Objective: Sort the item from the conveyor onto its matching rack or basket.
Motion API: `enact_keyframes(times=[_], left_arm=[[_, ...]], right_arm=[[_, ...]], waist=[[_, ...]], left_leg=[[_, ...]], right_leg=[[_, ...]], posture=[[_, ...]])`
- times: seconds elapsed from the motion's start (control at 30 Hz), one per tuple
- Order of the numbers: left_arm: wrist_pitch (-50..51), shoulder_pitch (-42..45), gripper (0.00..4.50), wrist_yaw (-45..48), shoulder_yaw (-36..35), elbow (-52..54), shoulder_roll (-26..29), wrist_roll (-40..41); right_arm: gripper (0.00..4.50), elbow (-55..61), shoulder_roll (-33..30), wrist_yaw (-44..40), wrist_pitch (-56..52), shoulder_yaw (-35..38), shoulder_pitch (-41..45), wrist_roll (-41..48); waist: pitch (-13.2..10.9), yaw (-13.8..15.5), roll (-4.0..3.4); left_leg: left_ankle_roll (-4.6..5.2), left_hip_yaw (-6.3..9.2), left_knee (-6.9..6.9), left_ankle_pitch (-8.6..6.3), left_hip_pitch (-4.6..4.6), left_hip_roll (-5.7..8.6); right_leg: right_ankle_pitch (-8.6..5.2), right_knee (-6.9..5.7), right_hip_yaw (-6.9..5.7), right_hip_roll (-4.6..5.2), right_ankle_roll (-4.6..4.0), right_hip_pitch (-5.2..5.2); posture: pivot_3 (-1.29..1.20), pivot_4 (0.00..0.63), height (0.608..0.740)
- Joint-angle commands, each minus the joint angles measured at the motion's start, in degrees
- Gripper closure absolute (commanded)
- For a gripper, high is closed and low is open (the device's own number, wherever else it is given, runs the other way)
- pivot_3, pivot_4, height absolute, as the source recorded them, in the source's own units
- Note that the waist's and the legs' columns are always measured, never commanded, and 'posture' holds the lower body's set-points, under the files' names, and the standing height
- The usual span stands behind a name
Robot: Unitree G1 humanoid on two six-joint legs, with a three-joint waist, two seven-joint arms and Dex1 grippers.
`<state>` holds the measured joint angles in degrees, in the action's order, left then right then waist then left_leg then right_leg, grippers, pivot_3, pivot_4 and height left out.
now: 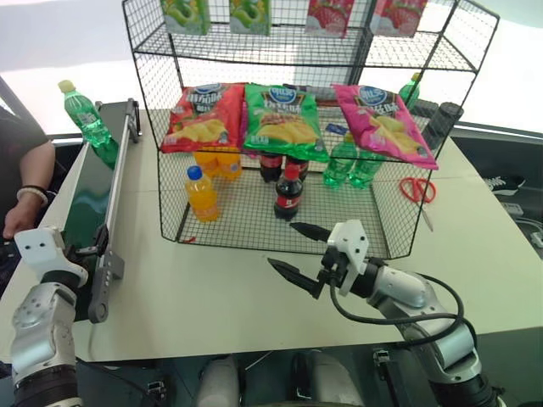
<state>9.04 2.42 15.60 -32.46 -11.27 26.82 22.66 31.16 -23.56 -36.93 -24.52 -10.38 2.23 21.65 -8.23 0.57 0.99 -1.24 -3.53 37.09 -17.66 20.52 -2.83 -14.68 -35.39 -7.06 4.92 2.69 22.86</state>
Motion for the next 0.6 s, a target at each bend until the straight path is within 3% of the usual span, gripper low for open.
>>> enact_keyframes(times=[0.03,0.6], left_arm=[[-3.3,0.5,0.00,-1.1,-2.4,-0.2,0.8,-0.1],[-5.6,1.7,0.00,-0.4,-0.5,-0.6,-0.7,0.1]], right_arm=[[0.08,1.1,0.7,0.3,-0.1,0.3,0.1,1.5],[0.08,1.3,1.0,1.4,0.2,0.4,0.2,1.4]], waist=[[0.0,0.1,0.01],[0.0,0.1,0.04]], left_leg=[[0.00,0.00,0.00,0.00,0.00,0.00],[-0.01,0.00,0.00,0.00,0.00,0.02]], right_leg=[[0.00,-0.01,-0.01,0.00,0.00,0.00],[0.01,0.00,-0.06,0.07,0.00,-0.01]], posture=[[0.00,0.150,0.734],[0.00,0.150,0.734]])
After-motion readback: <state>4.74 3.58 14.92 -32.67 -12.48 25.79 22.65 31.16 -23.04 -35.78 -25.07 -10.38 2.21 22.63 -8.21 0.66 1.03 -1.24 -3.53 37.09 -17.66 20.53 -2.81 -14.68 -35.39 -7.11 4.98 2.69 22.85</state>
